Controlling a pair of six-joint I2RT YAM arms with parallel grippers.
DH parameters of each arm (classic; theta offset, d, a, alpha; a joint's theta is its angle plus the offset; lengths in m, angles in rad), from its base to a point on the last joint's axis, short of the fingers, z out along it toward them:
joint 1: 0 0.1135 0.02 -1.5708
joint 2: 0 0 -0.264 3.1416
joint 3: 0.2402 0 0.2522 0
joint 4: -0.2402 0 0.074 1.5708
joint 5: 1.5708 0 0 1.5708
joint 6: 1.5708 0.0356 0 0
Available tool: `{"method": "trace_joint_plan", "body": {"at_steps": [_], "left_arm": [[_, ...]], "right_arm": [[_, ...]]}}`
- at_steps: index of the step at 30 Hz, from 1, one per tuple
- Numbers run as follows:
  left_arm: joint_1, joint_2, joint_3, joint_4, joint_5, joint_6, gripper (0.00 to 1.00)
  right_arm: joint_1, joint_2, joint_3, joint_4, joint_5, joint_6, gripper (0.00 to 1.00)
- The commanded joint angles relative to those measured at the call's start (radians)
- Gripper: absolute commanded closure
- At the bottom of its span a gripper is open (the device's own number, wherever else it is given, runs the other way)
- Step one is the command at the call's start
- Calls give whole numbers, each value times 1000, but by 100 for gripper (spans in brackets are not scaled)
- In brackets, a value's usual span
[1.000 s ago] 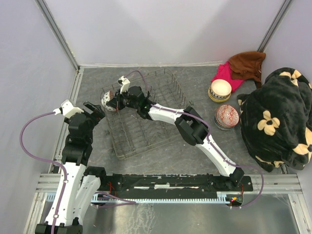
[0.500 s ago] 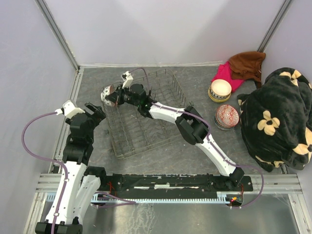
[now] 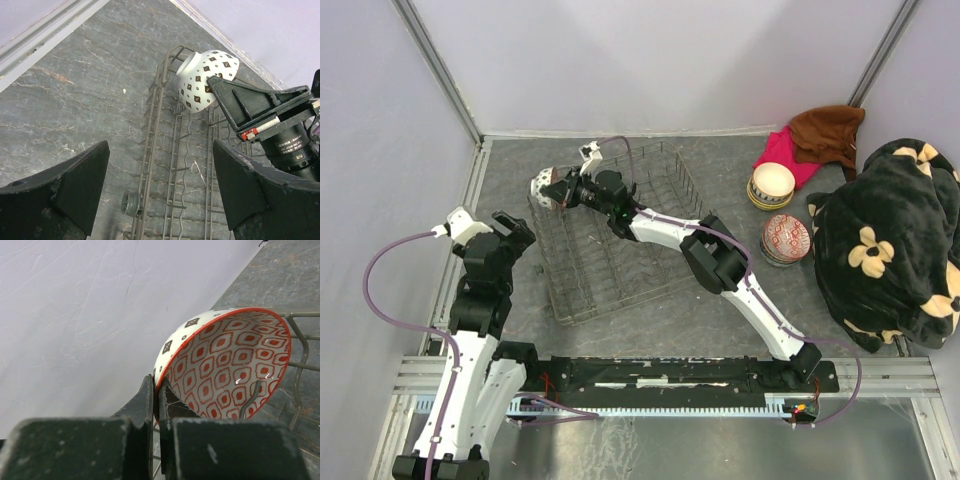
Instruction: Unload the bowls from the dish rack
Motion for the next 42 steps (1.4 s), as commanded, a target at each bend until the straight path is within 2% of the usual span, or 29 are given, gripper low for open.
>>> {"method": "trace_joint_plan", "body": {"at_steps": [1, 18, 42], "left_arm": [[0, -17, 4, 52, -41, -32, 9], [0, -18, 14, 48, -47, -38, 9], [0, -17, 8, 55, -54, -41, 9]], "right_arm": [[-10, -78, -10, 237, 26, 1, 99], [-20, -144, -64, 357, 52, 22, 99], [-17, 41, 155, 361, 43, 104, 99]]}}
